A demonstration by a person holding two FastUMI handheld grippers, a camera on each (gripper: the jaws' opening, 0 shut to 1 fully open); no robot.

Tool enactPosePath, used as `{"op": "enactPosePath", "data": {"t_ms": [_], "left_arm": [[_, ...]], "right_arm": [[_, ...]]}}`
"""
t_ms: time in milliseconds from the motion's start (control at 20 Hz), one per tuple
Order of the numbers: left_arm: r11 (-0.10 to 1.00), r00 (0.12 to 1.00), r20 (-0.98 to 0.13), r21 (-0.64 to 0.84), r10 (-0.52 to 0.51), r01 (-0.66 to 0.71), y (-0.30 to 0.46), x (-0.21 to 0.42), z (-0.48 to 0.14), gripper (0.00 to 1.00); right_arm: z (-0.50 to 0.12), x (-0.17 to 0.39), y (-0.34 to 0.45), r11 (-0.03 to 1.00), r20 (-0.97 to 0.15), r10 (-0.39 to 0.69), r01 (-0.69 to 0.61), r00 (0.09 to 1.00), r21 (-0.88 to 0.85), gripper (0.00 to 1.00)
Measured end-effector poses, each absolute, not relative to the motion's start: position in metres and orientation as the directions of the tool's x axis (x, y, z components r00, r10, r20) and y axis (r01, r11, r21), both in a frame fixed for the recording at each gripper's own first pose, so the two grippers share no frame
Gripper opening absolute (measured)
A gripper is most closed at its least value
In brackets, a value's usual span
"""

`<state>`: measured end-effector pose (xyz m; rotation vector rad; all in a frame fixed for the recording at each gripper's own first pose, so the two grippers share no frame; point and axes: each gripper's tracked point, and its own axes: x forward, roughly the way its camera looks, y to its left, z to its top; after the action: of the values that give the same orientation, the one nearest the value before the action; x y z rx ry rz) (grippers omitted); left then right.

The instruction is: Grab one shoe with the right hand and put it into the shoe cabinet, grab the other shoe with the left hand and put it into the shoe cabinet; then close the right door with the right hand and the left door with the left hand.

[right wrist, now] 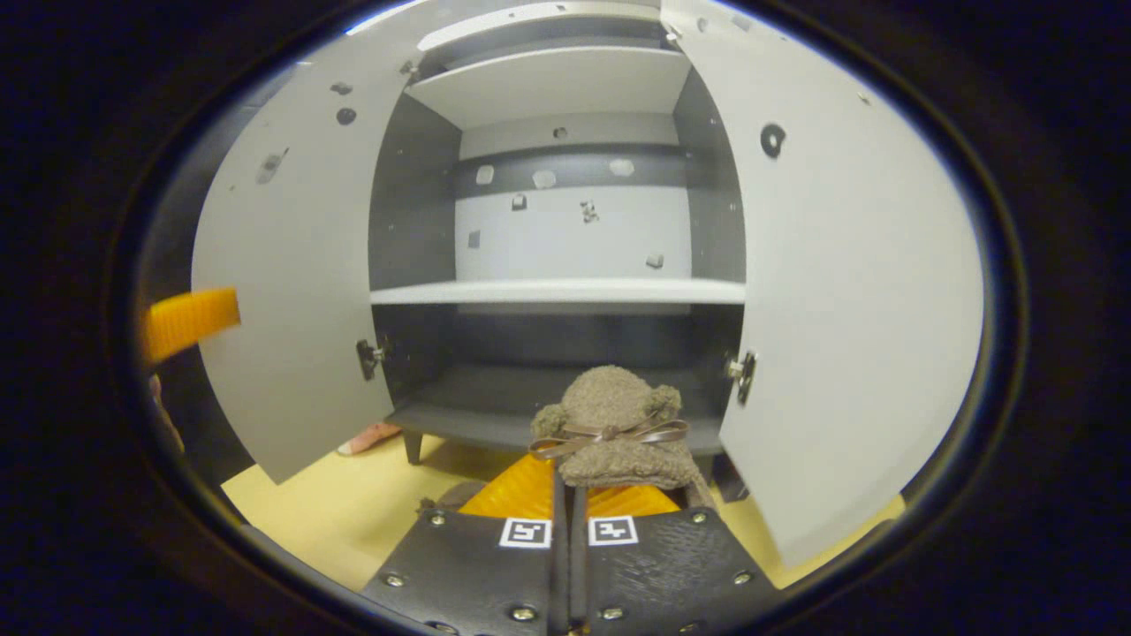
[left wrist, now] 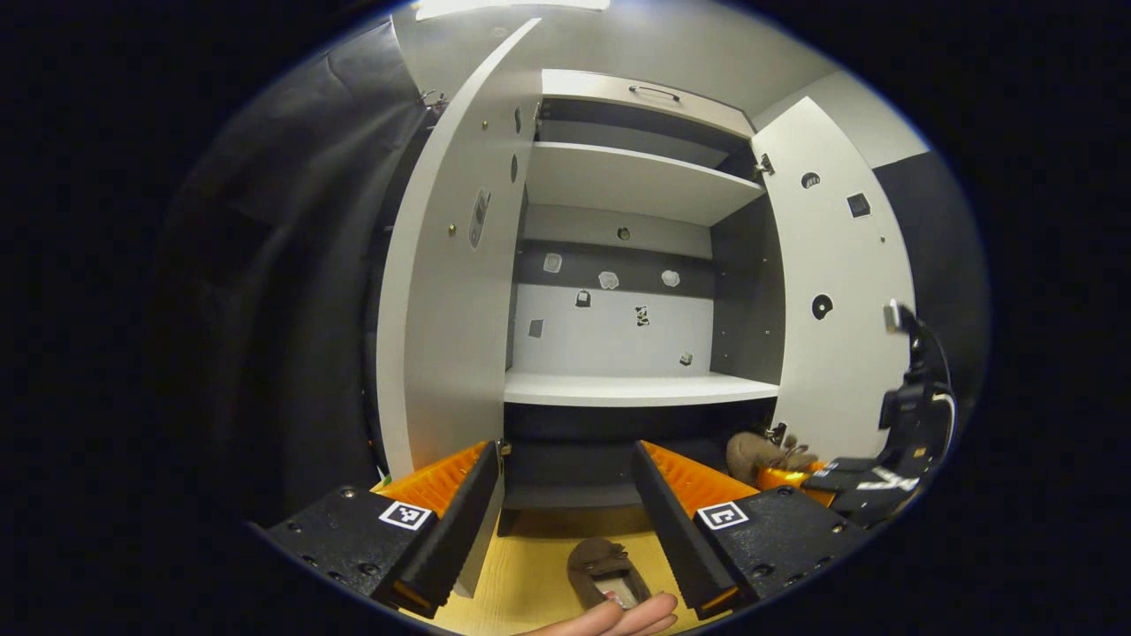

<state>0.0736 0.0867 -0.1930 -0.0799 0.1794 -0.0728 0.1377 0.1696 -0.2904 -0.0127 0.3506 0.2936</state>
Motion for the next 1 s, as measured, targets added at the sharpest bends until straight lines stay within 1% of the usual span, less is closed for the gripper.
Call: {"op": "enactPosePath", "data": {"t_ms": [50, 250, 400, 500, 550, 800, 1000], "left_arm": [[0.995, 0.981, -0.176, -0.083, -0.078, 0.064, 0.088, 0.075, -0.193, 0.94], [0.997, 0.987, -0.151, -0.068, -0.047, 0.037, 0.092, 0.079, -0.188, 0.94], [0.994, 0.982, -0.163, -0.076, -0.096, 0.084, 0.081, 0.079, -0.195, 0.93], [0.991, 0.976, -0.180, -0.076, -0.121, 0.109, 0.074, 0.080, -0.201, 0.94], [0.991, 0.973, -0.193, -0.075, -0.128, 0.115, 0.073, 0.080, -0.206, 0.94], [0.989, 0.975, -0.177, -0.086, -0.132, 0.119, 0.075, 0.080, -0.208, 0.94], [0.990, 0.975, -0.177, -0.075, -0.132, 0.120, 0.075, 0.079, -0.210, 0.94]], "right_arm": [[-0.272, 0.140, 0.170, 0.956, -0.320, 0.284, -0.291, 0.904, 0.026, 0.03], [-0.206, 0.157, 0.190, 0.940, -0.239, 0.317, -0.337, 0.918, -0.047, 0.03], [-0.173, 0.177, 0.210, 0.924, -0.230, 0.350, -0.375, 0.908, -0.074, 0.03], [-0.156, 0.198, 0.218, 0.914, -0.242, 0.363, -0.394, 0.900, -0.097, 0.03], [-0.149, 0.210, 0.220, 0.916, -0.241, 0.355, -0.388, 0.903, -0.101, 0.05], [-0.129, 0.283, 0.226, 0.941, -0.242, 0.304, -0.330, 0.922, -0.075, 0.05], [-0.147, 0.348, 0.232, 0.953, -0.289, 0.263, -0.295, 0.920, -0.072, 0.05]]}}
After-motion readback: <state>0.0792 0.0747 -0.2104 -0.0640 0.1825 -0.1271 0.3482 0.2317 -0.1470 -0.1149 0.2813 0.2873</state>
